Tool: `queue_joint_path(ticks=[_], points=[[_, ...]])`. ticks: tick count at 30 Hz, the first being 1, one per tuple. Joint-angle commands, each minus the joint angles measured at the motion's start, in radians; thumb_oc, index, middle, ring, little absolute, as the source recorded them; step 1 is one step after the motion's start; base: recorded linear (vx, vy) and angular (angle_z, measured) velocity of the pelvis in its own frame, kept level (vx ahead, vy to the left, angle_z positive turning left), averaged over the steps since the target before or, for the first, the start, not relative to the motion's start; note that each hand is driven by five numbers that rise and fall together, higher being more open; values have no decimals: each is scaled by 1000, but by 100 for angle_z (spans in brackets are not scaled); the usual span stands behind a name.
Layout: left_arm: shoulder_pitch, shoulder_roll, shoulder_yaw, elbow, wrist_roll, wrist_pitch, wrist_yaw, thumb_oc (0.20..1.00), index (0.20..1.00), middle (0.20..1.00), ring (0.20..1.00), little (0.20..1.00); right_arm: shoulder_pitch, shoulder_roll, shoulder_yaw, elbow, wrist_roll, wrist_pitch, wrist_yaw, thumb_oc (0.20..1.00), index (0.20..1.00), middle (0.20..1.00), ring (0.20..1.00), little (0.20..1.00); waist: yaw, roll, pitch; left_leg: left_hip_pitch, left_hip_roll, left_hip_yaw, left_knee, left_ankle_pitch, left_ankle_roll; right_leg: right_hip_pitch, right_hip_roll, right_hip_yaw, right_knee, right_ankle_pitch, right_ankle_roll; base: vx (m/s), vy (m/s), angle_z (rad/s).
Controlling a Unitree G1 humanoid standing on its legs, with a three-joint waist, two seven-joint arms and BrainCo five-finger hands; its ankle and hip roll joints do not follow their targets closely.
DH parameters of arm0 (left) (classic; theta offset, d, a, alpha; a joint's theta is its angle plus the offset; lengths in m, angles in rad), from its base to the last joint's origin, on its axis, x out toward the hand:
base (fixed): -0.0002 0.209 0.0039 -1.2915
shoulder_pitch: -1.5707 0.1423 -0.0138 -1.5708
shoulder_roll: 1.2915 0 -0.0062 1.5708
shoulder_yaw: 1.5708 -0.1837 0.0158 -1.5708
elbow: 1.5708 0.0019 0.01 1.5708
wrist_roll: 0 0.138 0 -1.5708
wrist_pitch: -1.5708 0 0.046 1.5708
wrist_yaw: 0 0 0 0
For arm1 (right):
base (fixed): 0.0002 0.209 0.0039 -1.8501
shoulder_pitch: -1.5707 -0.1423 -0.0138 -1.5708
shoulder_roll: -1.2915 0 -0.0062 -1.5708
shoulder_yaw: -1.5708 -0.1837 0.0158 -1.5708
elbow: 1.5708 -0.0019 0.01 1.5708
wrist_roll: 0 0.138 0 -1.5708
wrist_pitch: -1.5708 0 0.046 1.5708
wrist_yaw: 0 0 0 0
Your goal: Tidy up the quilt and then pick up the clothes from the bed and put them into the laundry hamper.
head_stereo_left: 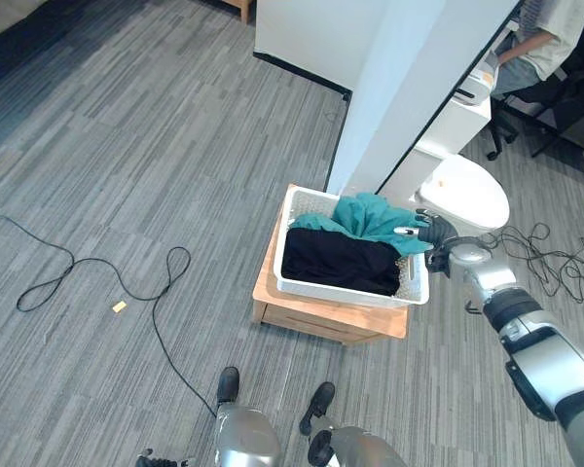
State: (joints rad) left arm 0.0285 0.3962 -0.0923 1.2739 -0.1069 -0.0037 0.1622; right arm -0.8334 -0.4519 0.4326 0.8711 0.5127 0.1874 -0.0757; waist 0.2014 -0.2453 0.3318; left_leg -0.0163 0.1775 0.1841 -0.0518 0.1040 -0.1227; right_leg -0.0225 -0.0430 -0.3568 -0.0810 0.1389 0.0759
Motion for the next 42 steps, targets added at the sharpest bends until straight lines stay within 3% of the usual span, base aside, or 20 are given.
queue_joint_path(ticks=[1,2,9,13,19,22,27,28,30,32,33,35,36,42], points=[[12,26,-48,39,12,9,32,1000,1000,1000,1000,1000,-68,-74,-8,-45,11,-67,-35,1000,1000,1000,1000,1000,24,12,2,-40,-16,-1,-35,-26,25,96,-77,15,-6,-71,108,0,0,0],[18,22,-47,43,7,9,35,1000,1000,1000,1000,1000,-68,-76,-21,-54,41,-101,-51,1000,1000,1000,1000,1000,17,15,-4,-35,-13,4,-35,-25,23,97,-77,16,-6,-71,107,0,0,0],[58,-10,-13,38,4,-15,36,1000,1000,1000,1000,1000,62,-134,-121,-214,20,-142,-100,1000,1000,1000,1000,1000,-29,21,-41,-16,-17,18,-35,-36,29,97,-80,41,-6,-74,106,-5,23,-2],[102,-64,43,19,-2,-42,21,1000,1000,1000,1000,1000,450,-128,-298,-467,25,-185,-114,1000,1000,1000,1000,1000,-121,39,-88,25,-29,47,-35,-57,42,97,-84,93,-4,-72,105,2,49,-13],[102,-108,64,19,-17,-59,19,1000,1000,1000,1000,1000,726,-40,-397,-503,9,-214,-58,1000,1000,1000,1000,1000,-205,67,-119,66,-43,82,-35,-80,50,98,-92,137,2,-74,107,-36,32,-29],[90,-125,62,21,-32,-68,14,1000,1000,1000,1000,1000,817,21,-381,-434,-14,-191,-26,1000,1000,1000,1000,1000,-237,84,-128,84,-49,99,-35,-89,51,101,-94,149,-3,-74,104,-62,19,-33],[63,-135,29,22,-24,-59,4,1000,1000,1000,1000,1000,867,111,-298,-181,-50,-182,-3,1000,1000,1000,1000,1000,-254,120,-135,101,-63,104,-35,-103,50,105,-96,160,-6,-83,95,-80,36,-11],[42,-147,7,37,-9,-52,6,1000,1000,1000,1000,1000,857,145,-278,-18,-81,-195,6,1000,1000,1000,1000,1000,-251,140,-139,105,-70,100,-35,-106,52,109,-97,162,-6,-88,91,-51,69,1],[27,-159,-9,51,-3,-49,18,1000,1000,1000,1000,1000,844,171,-272,93,-102,-196,13,1000,1000,1000,1000,1000,-249,151,-142,109,-74,98,-35,-108,54,112,-97,164,-6,-90,89,-37,65,1],[18,-165,-18,60,0,-49,24,1000,1000,1000,1000,1000,836,185,-269,156,-126,-184,13,1000,1000,1000,1000,1000,-248,158,-143,113,-77,97,-35,-110,55,114,-98,164,-6,-92,87,-23,56,1],[-10,-184,-37,71,2,-41,30,1000,1000,1000,1000,1000,830,230,-260,308,-188,-149,-19,1000,1000,1000,1000,1000,-247,180,-151,120,-81,93,-35,-112,56,119,-97,164,-6,-96,82,-21,57,-1],[-17,-190,-44,73,0,-40,31,1000,1000,1000,1000,1000,833,239,-265,338,-183,-138,-21,1000,1000,1000,1000,1000,-249,186,-154,122,-81,92,-35,-113,56,121,-96,164,-6,-97,81,-13,53,1],[-32,-205,-55,68,7,-32,29,1000,1000,1000,1000,1000,841,265,-267,364,-325,-141,30,1000,1000,1000,1000,1000,-258,199,-163,127,-82,90,-35,-114,56,123,-94,167,-6,-100,78,-2,41,0],[-33,-207,-56,66,9,-33,26,1000,1000,1000,1000,1000,843,267,-249,359,-354,-152,22,1000,1000,1000,1000,1000,-258,200,-165,128,-83,89,-35,-115,55,124,-93,168,-6,-101,78,0,6,-1]])
